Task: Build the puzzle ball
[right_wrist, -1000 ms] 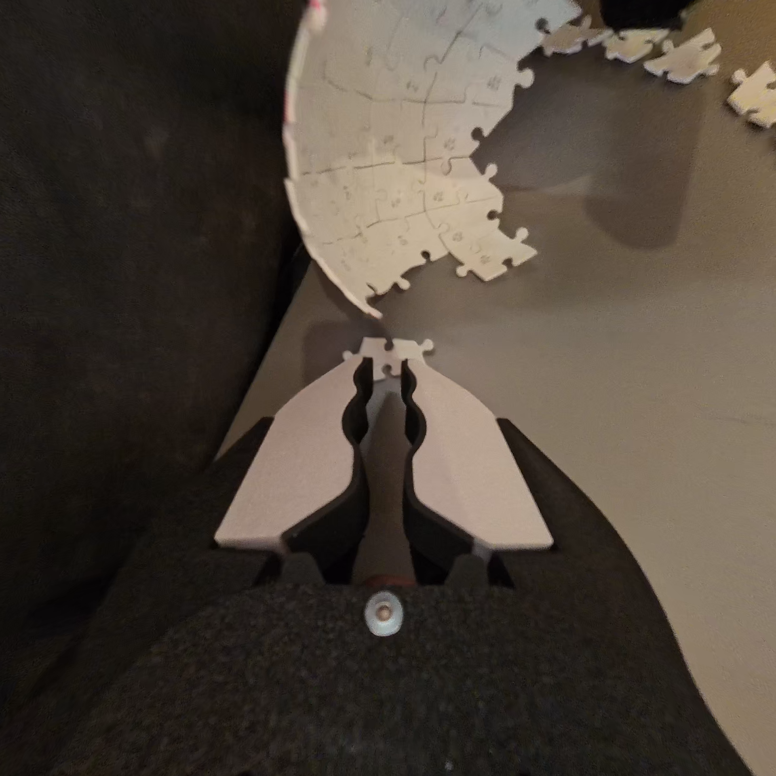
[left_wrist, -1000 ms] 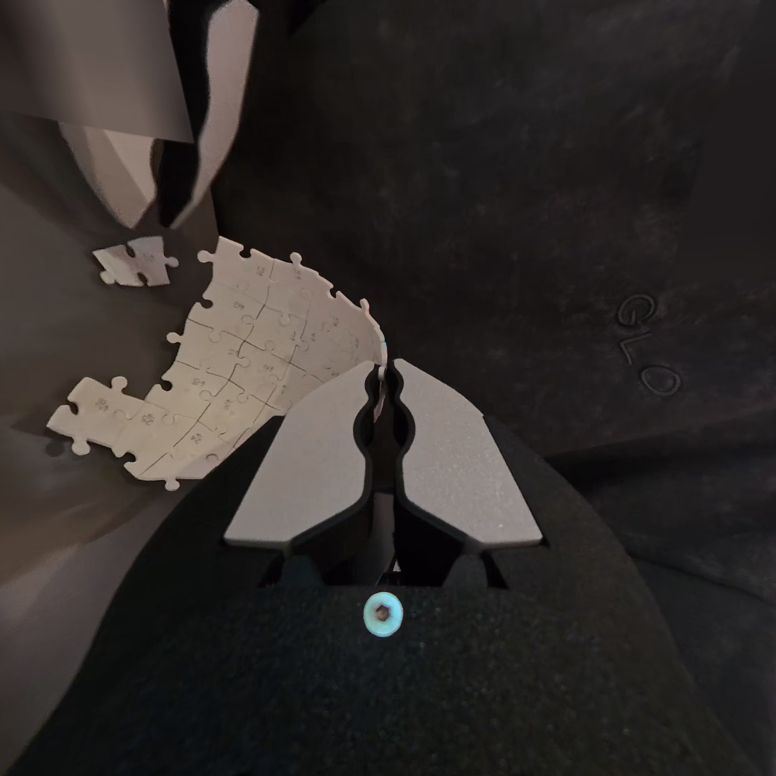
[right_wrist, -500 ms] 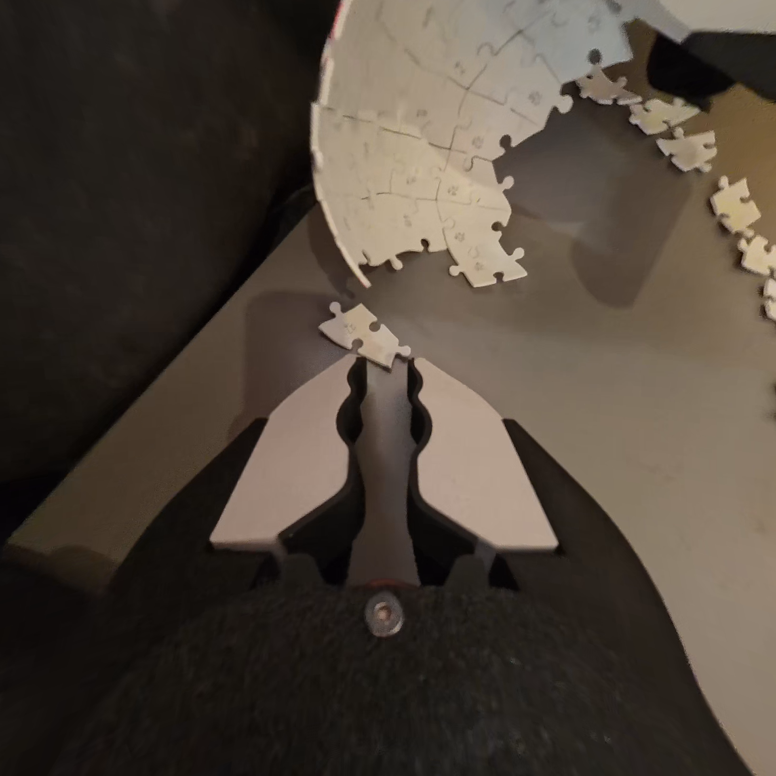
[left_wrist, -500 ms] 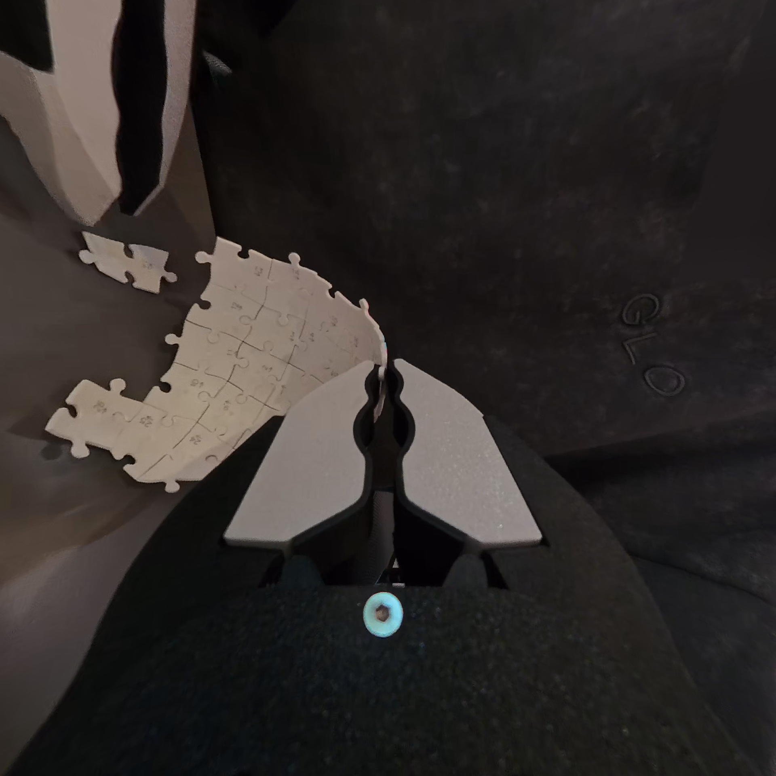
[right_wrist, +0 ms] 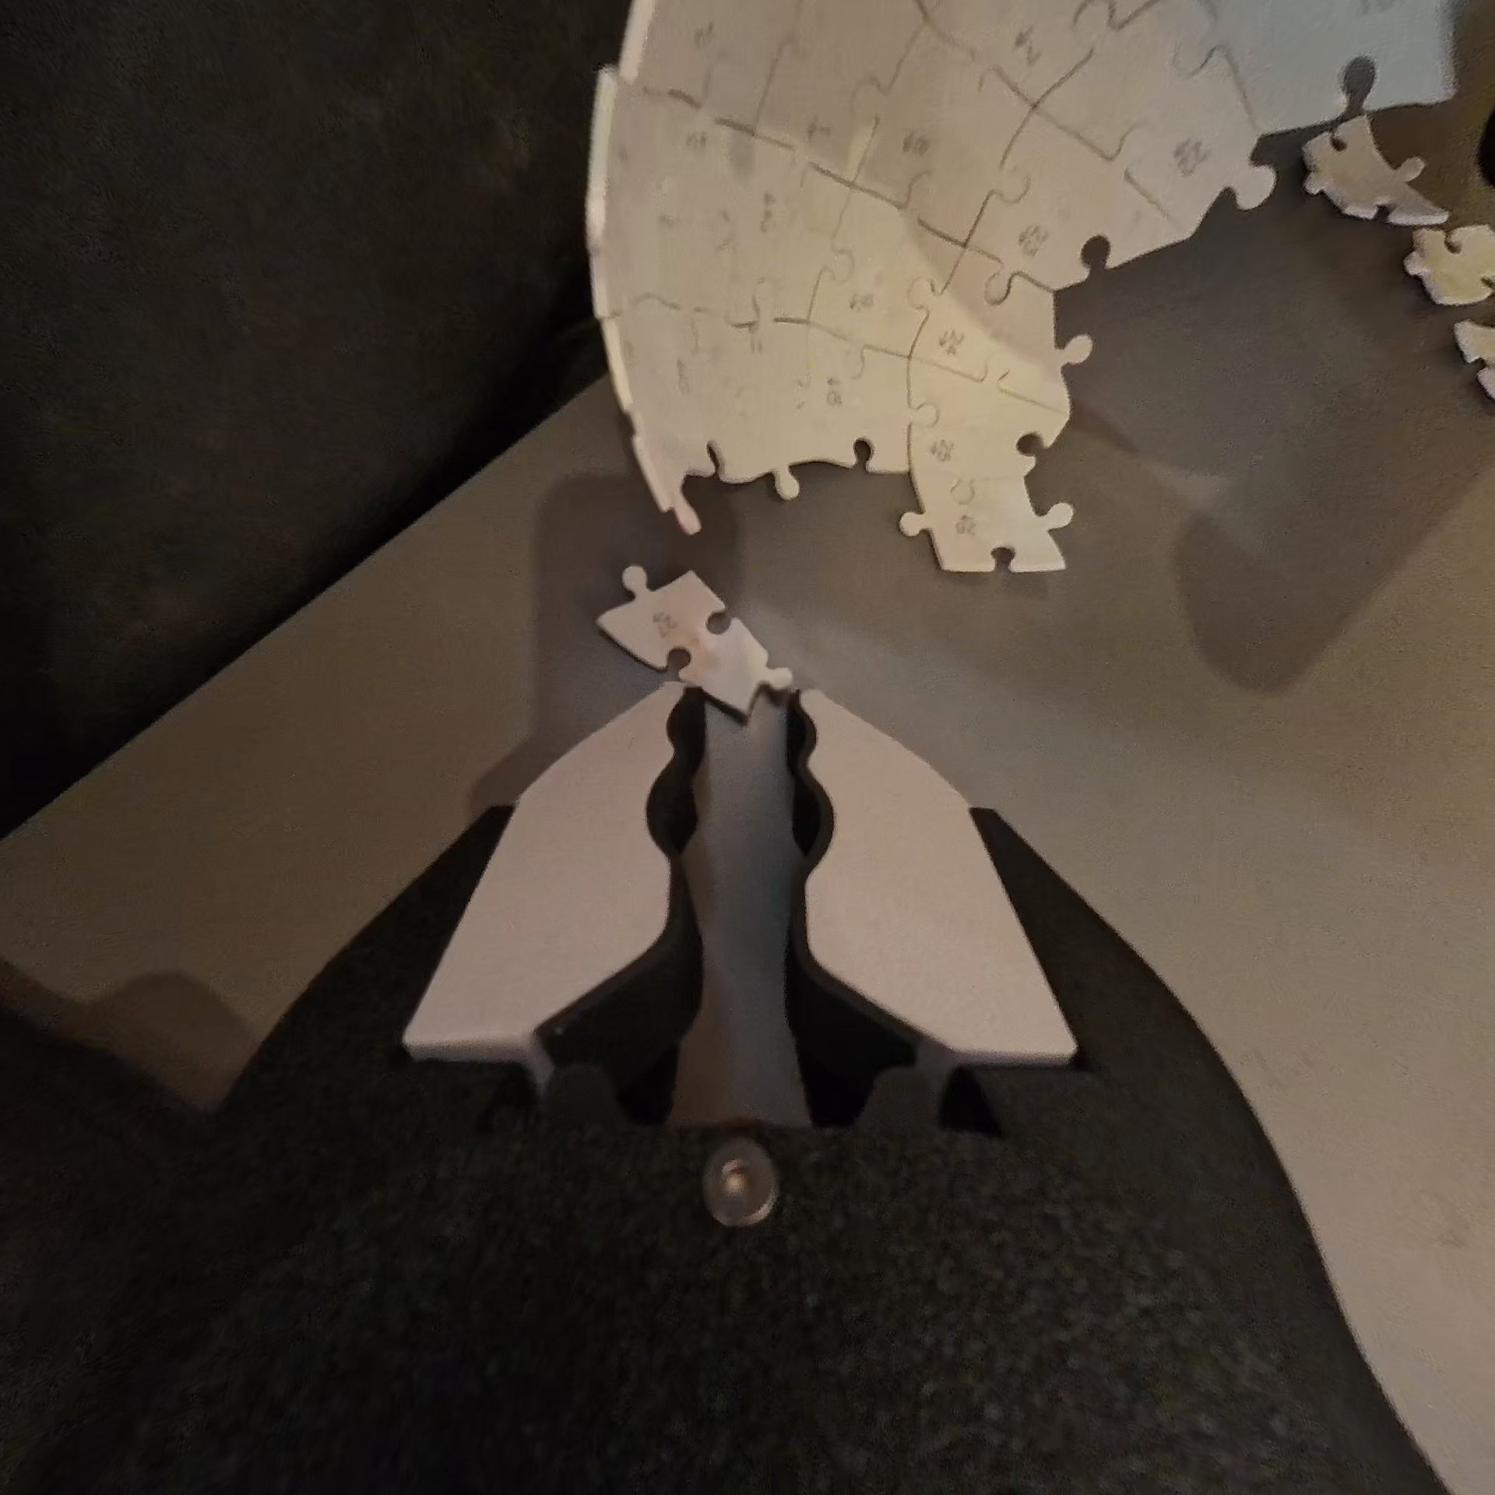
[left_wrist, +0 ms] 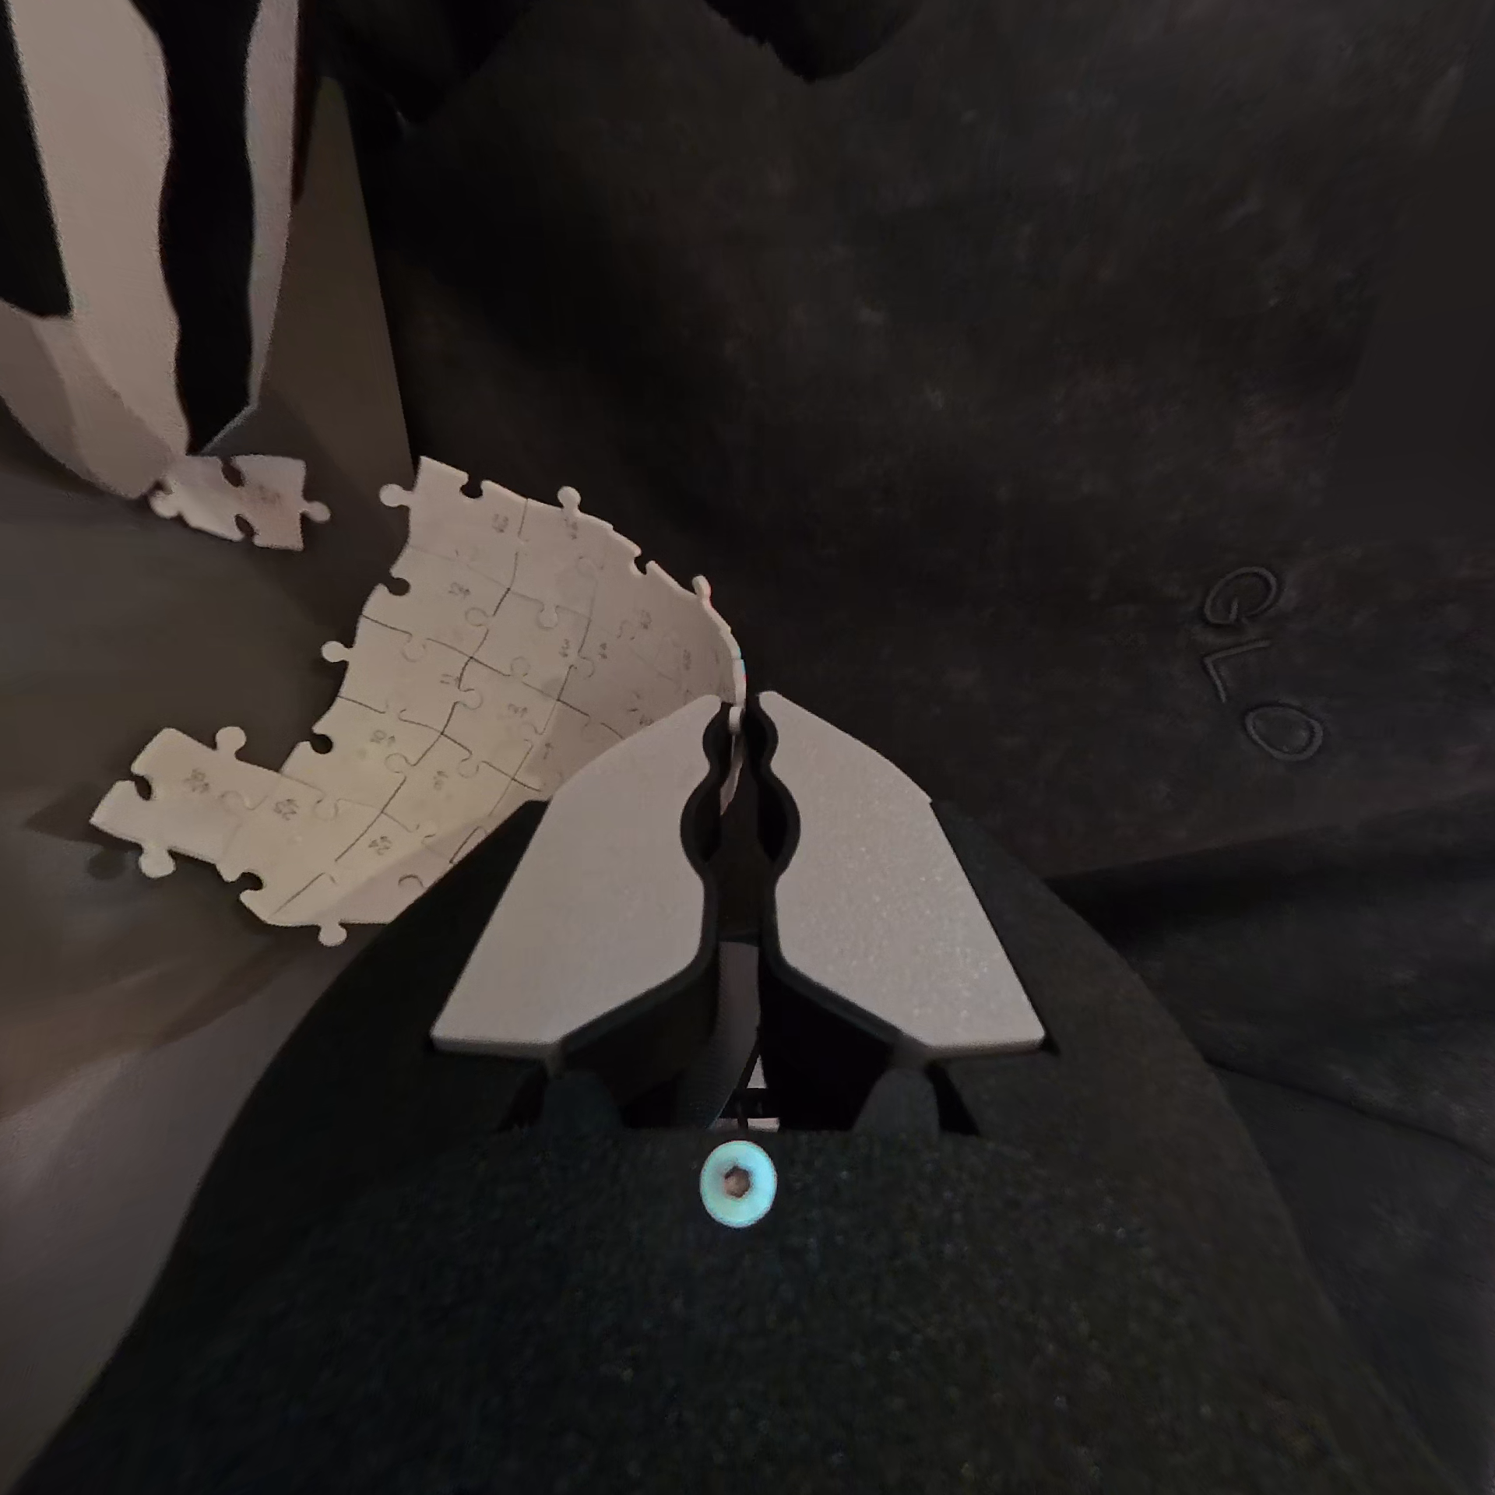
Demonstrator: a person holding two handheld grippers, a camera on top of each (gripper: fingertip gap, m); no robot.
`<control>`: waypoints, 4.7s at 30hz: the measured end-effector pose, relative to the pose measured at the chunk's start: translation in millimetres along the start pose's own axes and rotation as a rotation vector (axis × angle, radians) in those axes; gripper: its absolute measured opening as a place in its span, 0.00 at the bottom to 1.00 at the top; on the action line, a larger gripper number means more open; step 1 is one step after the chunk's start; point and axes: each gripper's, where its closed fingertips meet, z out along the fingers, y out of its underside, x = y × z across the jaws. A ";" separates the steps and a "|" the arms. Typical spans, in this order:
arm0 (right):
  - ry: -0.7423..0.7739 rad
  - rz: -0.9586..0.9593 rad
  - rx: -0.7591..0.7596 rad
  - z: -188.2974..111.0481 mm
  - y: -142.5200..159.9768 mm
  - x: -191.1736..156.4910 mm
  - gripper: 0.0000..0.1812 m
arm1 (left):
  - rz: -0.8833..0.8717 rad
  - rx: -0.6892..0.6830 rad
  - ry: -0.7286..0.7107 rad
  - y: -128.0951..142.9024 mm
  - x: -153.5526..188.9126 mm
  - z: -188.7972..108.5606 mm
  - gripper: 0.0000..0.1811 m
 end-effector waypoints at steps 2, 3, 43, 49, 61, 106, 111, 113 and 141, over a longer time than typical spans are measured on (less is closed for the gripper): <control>-0.001 -0.005 -0.003 -0.1 0.5 -1.8 0.05 | 0.001 0.002 0.001 0.2 0.0 -0.5 0.01; 0.005 -0.005 -0.005 0.1 0.4 -1.8 0.04 | 0.001 0.004 0.001 0.2 -0.2 -0.8 0.01; 0.019 0.109 0.017 -5.0 -8.9 -21.8 0.09 | 0.011 0.009 -0.011 4.6 0.7 3.2 0.01; 0.096 0.077 0.015 -10.7 -8.9 -11.5 0.13 | 0.013 0.001 -0.007 4.4 0.7 5.1 0.01; 0.167 0.014 -0.027 -10.3 -0.7 0.6 0.16 | 0.010 -0.004 -0.012 5.9 1.8 8.0 0.01; 0.084 0.036 0.016 9.6 -26.2 18.8 0.09 | 0.020 -0.014 -0.014 5.6 2.6 14.0 0.01; 0.019 -0.014 -0.002 24.4 -30.8 19.6 0.09 | 0.016 -0.018 -0.011 3.4 2.0 12.9 0.01; 0.009 -0.018 -0.007 24.5 -30.5 20.4 0.09 | 0.015 -0.018 -0.011 3.3 1.9 12.2 0.01; 0.058 -0.129 -0.181 21.2 -19.5 38.1 0.09 | 0.019 -0.194 -0.093 5.2 -1.2 12.2 0.01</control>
